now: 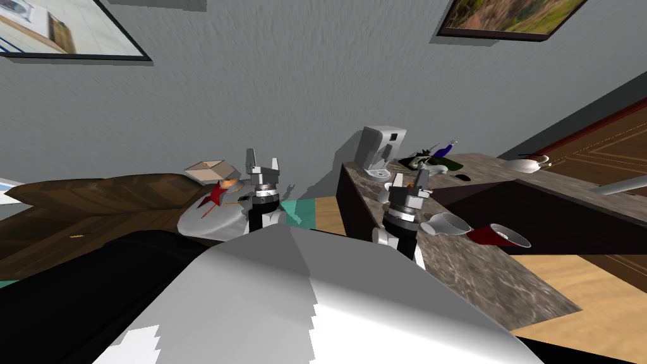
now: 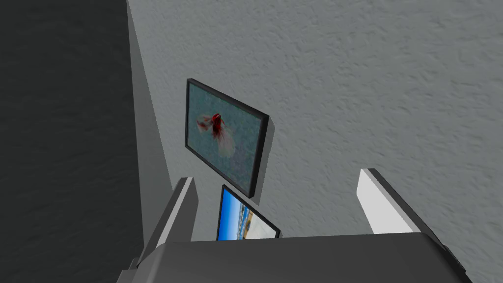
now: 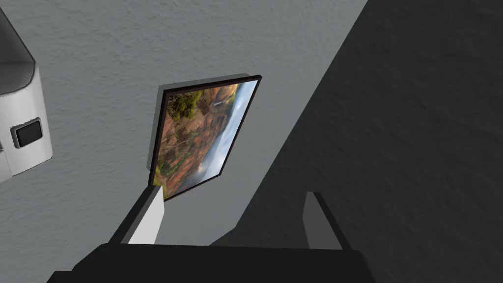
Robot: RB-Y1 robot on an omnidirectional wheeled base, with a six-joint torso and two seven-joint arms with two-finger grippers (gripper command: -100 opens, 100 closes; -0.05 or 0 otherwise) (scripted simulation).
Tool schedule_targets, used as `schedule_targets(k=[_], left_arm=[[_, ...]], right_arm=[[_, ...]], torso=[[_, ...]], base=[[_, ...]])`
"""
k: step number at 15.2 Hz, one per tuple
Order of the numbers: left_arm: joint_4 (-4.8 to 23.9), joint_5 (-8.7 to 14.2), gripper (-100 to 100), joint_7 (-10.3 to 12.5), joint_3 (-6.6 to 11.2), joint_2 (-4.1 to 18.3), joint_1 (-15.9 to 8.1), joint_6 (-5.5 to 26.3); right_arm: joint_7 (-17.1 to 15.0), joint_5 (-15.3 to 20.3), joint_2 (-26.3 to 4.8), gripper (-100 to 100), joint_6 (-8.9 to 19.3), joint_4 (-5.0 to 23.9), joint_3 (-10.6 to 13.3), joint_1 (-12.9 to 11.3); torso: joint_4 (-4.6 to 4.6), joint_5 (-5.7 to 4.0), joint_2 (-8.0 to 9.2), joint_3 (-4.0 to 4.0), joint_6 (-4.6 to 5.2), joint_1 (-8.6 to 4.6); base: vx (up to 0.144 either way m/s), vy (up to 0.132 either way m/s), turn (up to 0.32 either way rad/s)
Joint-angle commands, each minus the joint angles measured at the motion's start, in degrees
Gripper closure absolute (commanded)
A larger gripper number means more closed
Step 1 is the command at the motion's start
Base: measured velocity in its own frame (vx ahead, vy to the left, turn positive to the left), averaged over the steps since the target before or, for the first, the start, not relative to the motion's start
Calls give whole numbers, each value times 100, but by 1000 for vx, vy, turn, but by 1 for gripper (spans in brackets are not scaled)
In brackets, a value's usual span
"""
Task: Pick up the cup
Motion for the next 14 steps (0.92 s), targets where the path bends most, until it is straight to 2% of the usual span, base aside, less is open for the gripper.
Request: schedule_targets(k=[1,2,8,9,10,13,14], left_arm=[[0,0,0,0,0,0,0,0],[0,0,0,0,0,0,0,0],[0,0,0,0,0,0,0,0],[0,0,0,0,0,0,0,0],[0,0,0,0,0,0,0,0],[0,0,0,0,0,0,0,0],[0,0,0,0,0,0,1,0]], right_arm=[[10,28,-286,-100,-10,46,-35,17],[10,28,-323,-100,-10,46,-35,17],[50,141,-1094,-100,-50,230,-172,92],[50,141,-1095,-100,-50,230,-172,92],[69,196,-1306,-100,-70,319,-236,130],[91,259,-1670,-100,-94,421,-308,175],[91,259,-1679,-100,-94,421,-308,175]], torso=[[0,0,0,0,0,0],[0,0,-2,-1,0,-2],[-3,-2,-13,-8,0,-8],[-3,-2,-14,-8,0,-9],[-3,-2,-12,-7,0,-8],[-4,-2,-17,-9,0,-8],[-4,-2,-19,-11,0,-8]], base=[[9,-2,4],[15,-4,5],[29,-9,8],[24,-9,2],[32,-7,11],[43,-9,12],[34,-7,4]])
